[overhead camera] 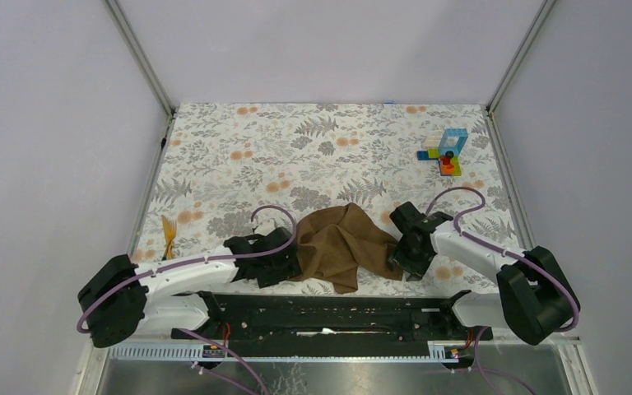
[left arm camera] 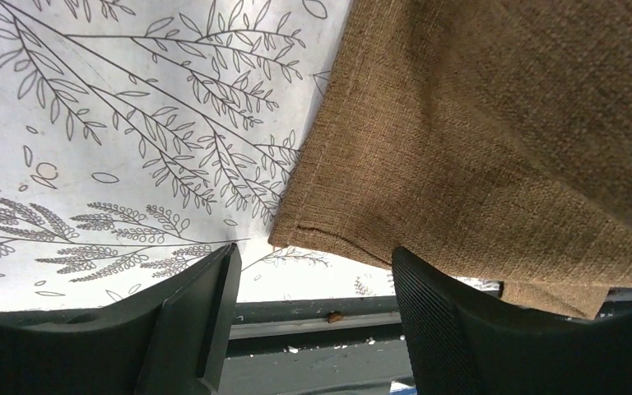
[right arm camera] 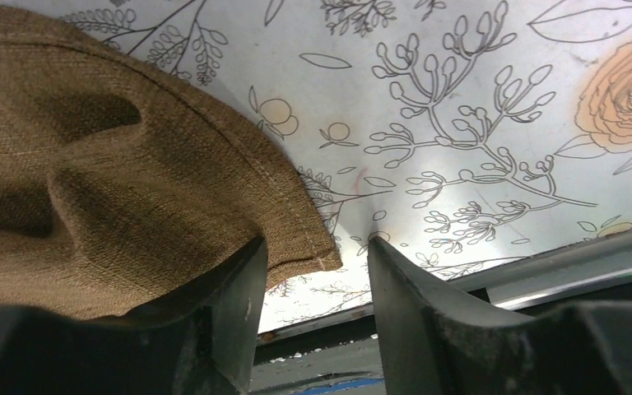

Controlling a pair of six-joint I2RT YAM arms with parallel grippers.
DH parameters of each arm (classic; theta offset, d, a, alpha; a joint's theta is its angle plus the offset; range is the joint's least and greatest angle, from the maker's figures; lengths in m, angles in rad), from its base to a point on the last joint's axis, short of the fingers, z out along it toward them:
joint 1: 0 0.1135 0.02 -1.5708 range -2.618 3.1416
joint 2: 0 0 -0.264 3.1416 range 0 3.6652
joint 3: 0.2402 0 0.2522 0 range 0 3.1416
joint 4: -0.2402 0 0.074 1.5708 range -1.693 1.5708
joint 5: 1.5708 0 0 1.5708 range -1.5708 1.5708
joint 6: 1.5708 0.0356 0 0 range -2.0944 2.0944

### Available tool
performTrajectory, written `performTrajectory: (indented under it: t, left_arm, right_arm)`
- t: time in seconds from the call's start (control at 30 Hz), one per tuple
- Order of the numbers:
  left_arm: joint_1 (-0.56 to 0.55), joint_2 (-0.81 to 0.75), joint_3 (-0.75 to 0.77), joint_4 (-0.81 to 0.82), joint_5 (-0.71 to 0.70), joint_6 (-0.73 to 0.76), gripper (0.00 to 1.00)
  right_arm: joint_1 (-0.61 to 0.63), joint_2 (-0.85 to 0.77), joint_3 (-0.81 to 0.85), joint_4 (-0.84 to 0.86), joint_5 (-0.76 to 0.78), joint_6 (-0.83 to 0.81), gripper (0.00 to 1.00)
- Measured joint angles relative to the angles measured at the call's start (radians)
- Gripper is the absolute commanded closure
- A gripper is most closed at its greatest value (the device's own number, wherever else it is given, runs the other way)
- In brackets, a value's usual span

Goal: Fold the napkin into a case and place the utensils inside
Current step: Pick up the crumpled napkin from the center of the board.

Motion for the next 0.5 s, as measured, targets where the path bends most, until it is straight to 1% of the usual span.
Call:
performTrajectory:
  t: [0.13, 0.27, 0.5]
  left_arm:
    - [0.0, 0.036, 0.024, -0.015, 0.0, -0.045, 0.27]
    - [0.0, 0.062, 0.044, -0.035, 0.002, -0.083, 0.27]
    - [0.0, 0.088, 0.064, -0.071, 0.002, -0.137, 0.27]
  right_arm:
    - [0.003, 0.016, 0.004, -0.015, 0.005, 0.037, 0.5]
    - [0.003, 0.032, 0.014, -0.032, 0.006, 0.062, 0.58]
    - [0.006, 0.038, 0.019, -0.051, 0.004, 0.115, 0.83]
